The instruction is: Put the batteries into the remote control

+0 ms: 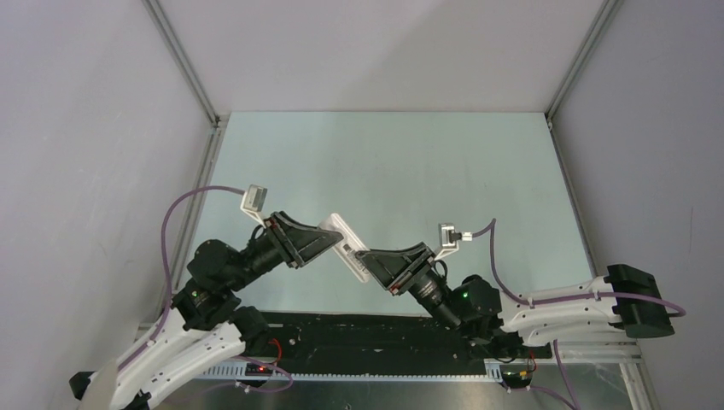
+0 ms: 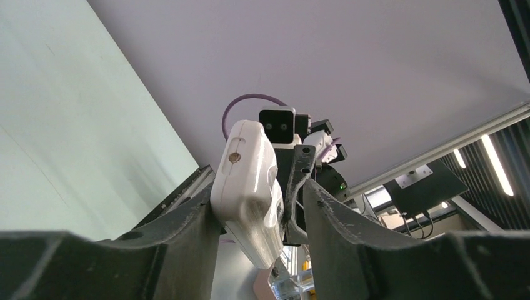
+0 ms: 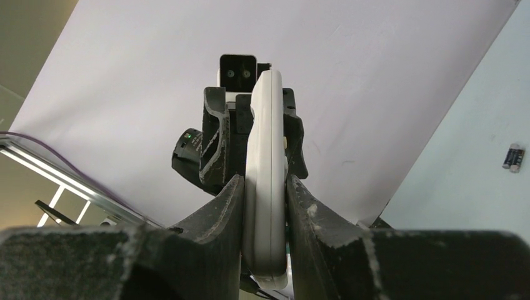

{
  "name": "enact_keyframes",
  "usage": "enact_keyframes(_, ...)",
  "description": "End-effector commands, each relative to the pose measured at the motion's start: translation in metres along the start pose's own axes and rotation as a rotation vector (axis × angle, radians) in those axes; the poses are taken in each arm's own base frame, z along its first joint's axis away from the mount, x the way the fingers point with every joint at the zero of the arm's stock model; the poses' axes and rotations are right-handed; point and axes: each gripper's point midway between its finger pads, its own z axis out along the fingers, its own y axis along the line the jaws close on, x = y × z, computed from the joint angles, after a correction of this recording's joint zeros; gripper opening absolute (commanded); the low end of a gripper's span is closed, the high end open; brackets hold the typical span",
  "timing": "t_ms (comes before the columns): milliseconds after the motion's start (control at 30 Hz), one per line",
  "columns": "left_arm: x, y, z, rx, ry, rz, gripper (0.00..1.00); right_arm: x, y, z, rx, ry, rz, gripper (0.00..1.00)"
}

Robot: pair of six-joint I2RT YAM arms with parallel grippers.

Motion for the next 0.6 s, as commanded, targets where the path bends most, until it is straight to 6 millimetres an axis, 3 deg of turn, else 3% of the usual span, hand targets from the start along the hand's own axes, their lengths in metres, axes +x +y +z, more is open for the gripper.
enact_keyframes(0, 0.0017, -0.0187, 0.0001, 0.090, 0.019, 0.023, 0.51, -0.0004, 0.0054, 0.0036, -0.016, 0.018, 0.055, 0.00)
enact_keyframes(267, 0.0007, -0.0191, 0.0009, 0.091, 0.015, 0.023, 0.38, 0.0023, 0.0003, 0.0047, -0.001, 0.032, 0.070, 0.00)
enact_keyframes(400, 0.0008, -0.0206, 0.0013, 0.097, 0.019, 0.026, 0.47, 0.0053, -0.0006, 0.0057, -0.004, 0.045, 0.084, 0.00)
enact_keyframes(567, -0.0002, -0.0212, 0.0005, 0.099, 0.012, 0.027, 0.51, 0.0068, 0.0009, 0.0066, -0.017, 0.058, 0.095, 0.00)
